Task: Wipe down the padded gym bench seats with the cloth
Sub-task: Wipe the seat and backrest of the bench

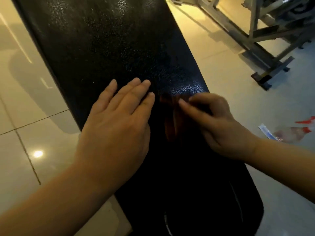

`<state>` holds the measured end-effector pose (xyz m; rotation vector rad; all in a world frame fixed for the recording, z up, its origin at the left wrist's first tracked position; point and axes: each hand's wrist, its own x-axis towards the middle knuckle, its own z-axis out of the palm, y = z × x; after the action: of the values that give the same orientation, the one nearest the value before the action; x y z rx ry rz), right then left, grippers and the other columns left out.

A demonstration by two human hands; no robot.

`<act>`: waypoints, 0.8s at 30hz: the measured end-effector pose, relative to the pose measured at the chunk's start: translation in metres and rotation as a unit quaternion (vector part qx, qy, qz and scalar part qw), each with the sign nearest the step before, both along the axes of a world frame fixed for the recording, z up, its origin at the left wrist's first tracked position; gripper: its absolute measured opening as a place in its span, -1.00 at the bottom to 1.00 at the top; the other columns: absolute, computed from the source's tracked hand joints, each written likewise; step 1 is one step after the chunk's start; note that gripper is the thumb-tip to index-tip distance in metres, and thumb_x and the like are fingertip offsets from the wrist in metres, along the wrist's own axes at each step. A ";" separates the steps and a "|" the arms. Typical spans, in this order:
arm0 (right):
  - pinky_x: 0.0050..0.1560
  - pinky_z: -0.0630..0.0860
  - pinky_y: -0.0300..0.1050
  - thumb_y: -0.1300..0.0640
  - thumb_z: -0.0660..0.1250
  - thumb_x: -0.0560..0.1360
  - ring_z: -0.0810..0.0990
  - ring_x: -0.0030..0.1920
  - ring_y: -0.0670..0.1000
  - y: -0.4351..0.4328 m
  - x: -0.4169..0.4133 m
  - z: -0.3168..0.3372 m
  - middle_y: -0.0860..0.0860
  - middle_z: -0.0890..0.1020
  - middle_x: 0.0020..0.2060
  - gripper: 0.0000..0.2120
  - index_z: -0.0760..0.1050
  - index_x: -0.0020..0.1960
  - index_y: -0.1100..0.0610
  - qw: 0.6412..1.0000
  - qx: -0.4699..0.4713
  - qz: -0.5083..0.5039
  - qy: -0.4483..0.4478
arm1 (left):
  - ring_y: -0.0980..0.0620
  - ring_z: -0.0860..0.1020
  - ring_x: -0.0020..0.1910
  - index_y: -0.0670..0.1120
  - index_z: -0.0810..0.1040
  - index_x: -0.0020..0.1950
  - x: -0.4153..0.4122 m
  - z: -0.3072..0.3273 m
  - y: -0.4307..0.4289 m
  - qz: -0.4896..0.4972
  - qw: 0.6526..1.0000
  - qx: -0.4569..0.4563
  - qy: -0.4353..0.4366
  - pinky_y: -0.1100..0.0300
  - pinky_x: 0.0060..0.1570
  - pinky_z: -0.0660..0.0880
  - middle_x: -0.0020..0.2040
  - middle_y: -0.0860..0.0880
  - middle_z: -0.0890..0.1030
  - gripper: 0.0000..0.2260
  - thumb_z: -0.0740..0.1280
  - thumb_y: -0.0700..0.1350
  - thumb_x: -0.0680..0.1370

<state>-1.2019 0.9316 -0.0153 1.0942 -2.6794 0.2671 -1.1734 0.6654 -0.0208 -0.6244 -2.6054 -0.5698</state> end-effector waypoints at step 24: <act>0.31 0.31 -0.17 0.26 0.16 0.57 0.45 0.29 0.19 -0.007 0.007 -0.018 0.22 0.45 0.29 -0.50 0.39 0.51 0.18 0.987 -0.134 0.076 -0.039 | -0.22 0.38 0.46 -0.23 0.49 0.40 0.019 0.007 0.030 0.156 0.979 -0.123 -0.052 -0.25 0.48 0.17 0.43 -0.21 0.46 -0.57 0.12 -0.22 0.56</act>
<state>-1.1945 0.9248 -0.0333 1.2239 -2.5317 0.6896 -1.1546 0.6953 -0.0139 -0.2507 -2.8197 -0.1883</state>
